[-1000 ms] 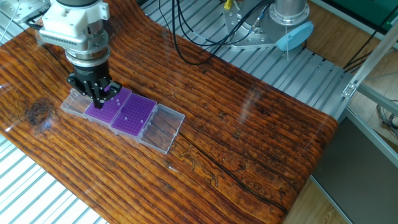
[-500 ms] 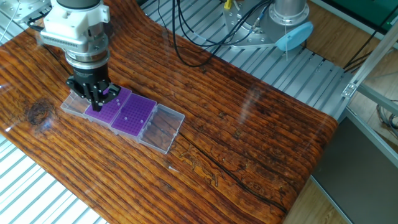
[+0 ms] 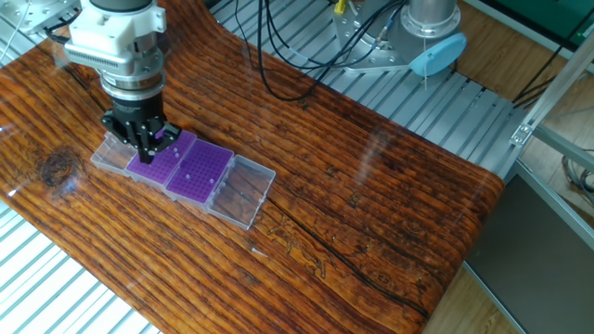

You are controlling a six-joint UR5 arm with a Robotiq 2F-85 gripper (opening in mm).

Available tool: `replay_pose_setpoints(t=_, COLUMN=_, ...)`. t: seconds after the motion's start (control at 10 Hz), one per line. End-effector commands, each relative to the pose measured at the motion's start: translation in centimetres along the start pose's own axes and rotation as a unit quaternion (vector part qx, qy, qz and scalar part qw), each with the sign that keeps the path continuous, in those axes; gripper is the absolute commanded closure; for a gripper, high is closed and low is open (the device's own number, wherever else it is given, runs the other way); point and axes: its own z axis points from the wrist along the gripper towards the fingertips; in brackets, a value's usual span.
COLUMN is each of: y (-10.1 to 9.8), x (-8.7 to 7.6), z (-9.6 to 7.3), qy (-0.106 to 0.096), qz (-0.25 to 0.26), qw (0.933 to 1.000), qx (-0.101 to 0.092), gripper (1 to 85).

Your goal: Transfer all small pipette tips from one holder to another

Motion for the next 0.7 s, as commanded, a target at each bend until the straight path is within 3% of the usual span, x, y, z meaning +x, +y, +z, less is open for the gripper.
replay_pose_setpoints(t=0.0, y=0.14, x=0.38, z=0.22, qy=-0.01, qz=0.012, qw=0.9999, qx=-0.001, gripper=84.3)
replay_pose_setpoints(t=0.6, y=0.16, x=1.32, z=0.48, qy=-0.016, qz=0.013, qw=0.9998, qx=-0.003, gripper=84.3)
